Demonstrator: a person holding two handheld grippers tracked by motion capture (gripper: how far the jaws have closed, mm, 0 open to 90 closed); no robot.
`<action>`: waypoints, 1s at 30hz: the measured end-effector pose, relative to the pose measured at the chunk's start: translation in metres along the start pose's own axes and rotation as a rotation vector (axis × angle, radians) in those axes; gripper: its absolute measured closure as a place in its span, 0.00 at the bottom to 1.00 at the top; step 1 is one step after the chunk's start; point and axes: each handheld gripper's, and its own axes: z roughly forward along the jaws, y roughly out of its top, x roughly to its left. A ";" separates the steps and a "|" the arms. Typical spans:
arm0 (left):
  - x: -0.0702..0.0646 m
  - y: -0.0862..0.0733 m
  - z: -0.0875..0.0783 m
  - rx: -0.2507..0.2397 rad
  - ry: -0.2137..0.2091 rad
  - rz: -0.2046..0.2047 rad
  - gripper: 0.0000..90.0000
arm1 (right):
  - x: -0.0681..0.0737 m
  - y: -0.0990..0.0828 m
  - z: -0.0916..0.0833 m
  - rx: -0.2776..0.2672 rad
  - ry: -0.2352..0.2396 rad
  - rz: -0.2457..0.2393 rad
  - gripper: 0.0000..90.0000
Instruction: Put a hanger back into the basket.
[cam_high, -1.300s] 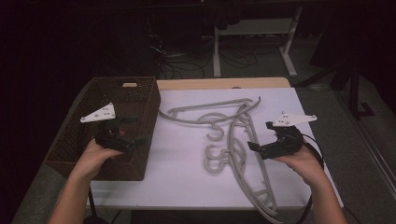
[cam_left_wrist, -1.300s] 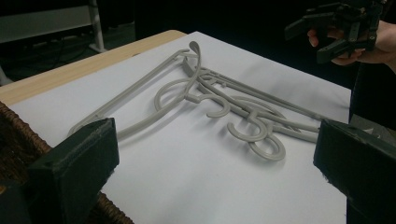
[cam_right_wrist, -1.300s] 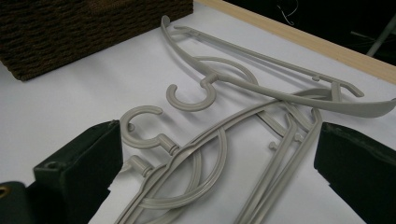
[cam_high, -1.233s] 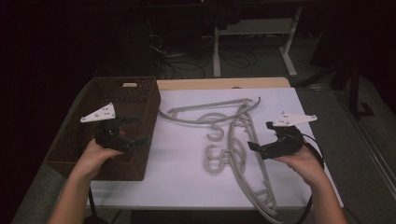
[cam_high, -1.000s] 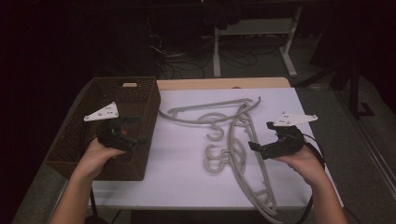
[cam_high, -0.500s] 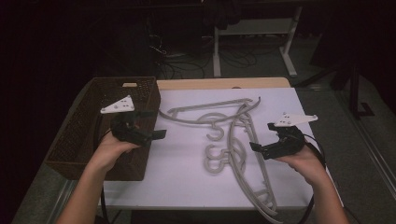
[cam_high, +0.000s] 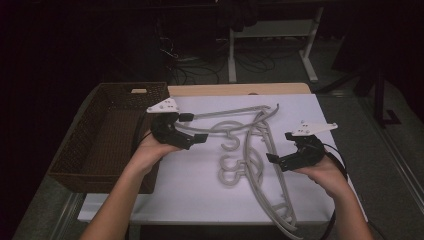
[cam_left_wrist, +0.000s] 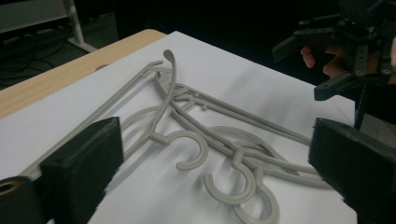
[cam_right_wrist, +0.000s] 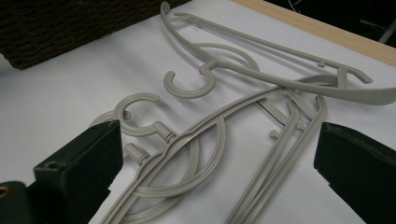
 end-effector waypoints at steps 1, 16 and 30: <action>0.001 0.001 0.007 0.001 0.002 -0.001 0.06 | 0.000 0.000 0.000 0.001 0.000 -0.001 0.01; 0.034 0.001 0.100 0.136 0.021 0.004 0.41 | -0.002 -0.001 -0.002 -0.004 0.009 0.004 0.01; 0.054 -0.001 0.161 0.278 0.056 0.070 0.60 | -0.002 -0.001 -0.001 -0.003 0.016 0.004 0.01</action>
